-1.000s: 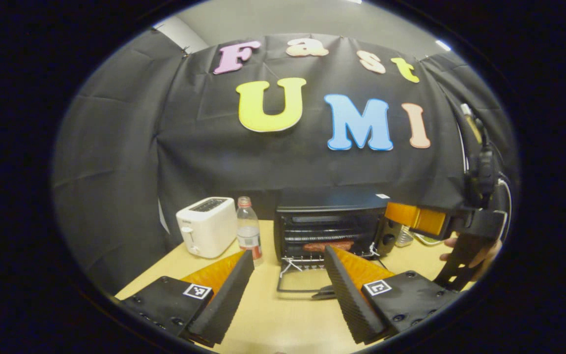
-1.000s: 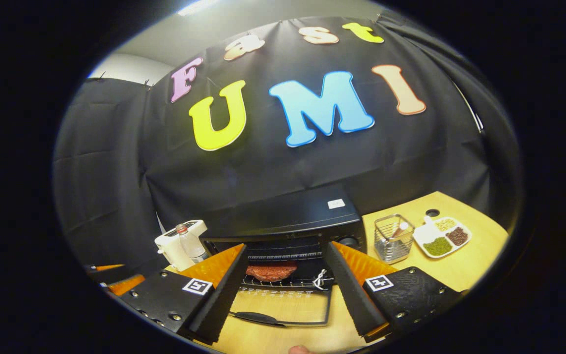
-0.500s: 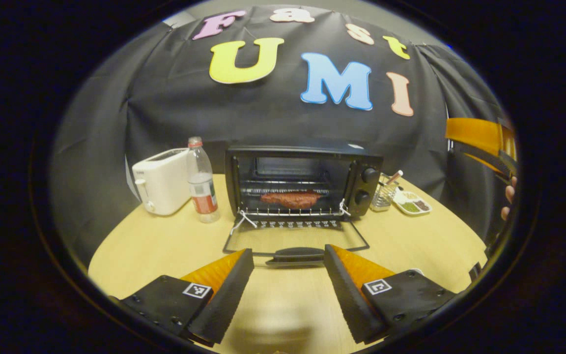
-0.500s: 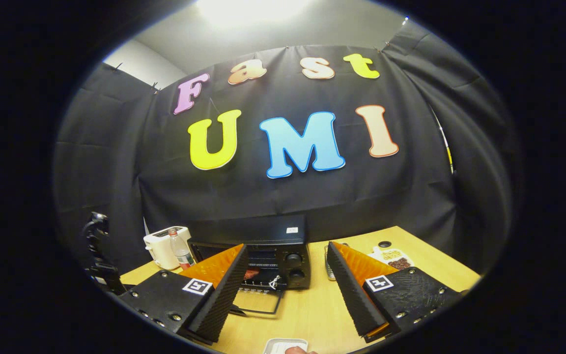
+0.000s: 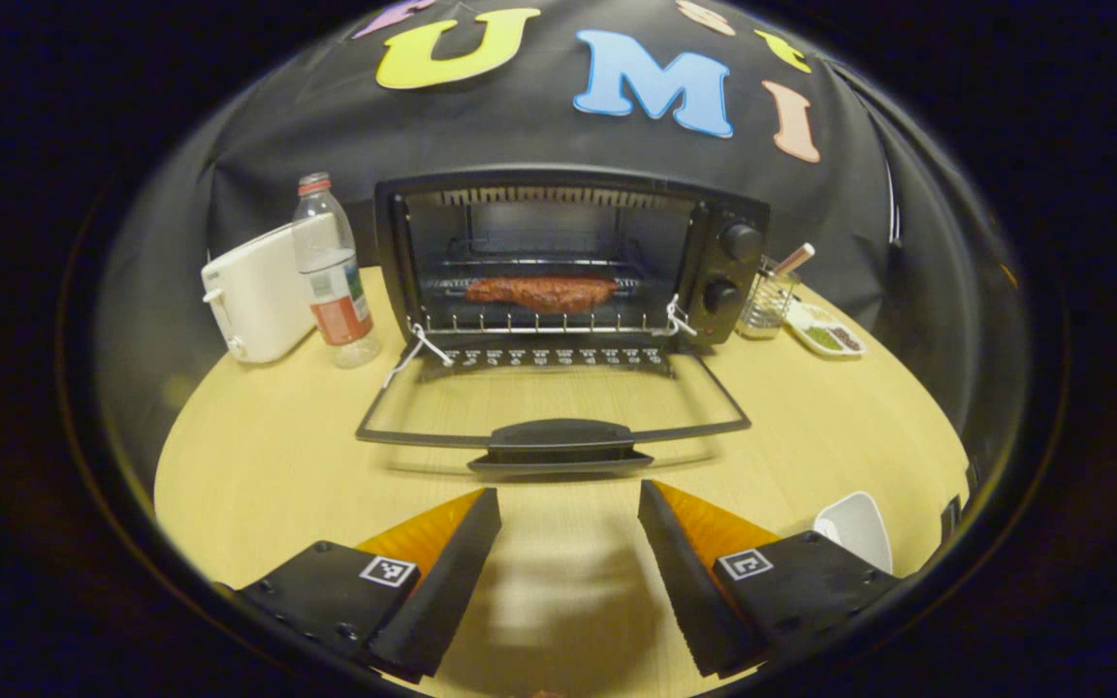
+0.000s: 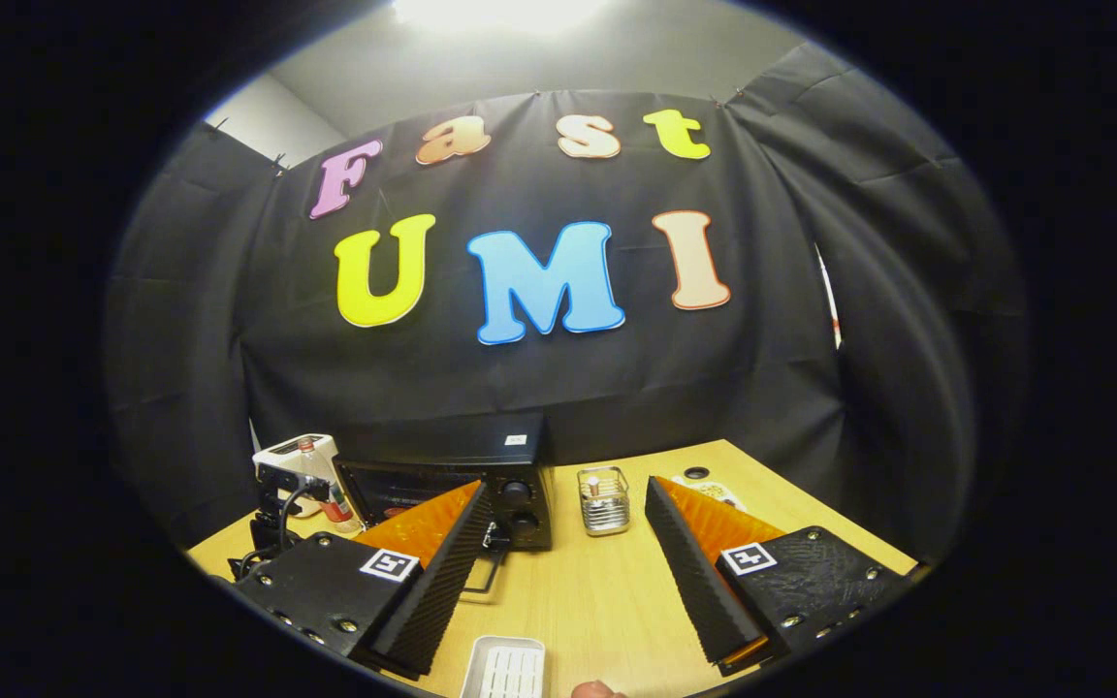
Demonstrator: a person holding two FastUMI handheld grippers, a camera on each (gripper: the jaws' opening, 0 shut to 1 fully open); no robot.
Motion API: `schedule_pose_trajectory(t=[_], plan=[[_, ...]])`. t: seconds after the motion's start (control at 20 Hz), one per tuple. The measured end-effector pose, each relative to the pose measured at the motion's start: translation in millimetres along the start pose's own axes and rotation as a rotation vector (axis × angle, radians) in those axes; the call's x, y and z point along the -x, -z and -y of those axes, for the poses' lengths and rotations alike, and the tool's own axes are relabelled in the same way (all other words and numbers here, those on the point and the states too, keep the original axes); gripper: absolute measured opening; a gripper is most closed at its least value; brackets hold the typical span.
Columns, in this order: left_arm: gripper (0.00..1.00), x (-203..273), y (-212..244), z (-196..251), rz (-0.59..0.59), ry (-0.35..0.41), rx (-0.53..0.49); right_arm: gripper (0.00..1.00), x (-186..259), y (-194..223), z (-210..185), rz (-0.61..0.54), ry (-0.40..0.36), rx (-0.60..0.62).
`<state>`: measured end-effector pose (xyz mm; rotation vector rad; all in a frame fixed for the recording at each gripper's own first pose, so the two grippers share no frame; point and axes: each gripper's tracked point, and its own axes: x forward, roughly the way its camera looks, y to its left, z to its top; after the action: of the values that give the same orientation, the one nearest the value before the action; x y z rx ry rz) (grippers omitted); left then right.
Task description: Open the electric oven with the left hand, put the food in, and close the electric oven.
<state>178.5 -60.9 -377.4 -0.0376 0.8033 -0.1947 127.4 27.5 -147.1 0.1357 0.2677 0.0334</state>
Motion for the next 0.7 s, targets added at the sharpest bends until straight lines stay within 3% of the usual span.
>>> schedule_pose_trajectory(t=[0.35,0.7], plan=[[1.00,-19,15,4,-0.083,-0.009,-0.002,0.98,4,1,34,-0.018,0.096,0.007],[1.00,-32,2,-7,-0.045,-0.047,-0.020,0.98,7,16,35,-0.069,0.104,0.003]])
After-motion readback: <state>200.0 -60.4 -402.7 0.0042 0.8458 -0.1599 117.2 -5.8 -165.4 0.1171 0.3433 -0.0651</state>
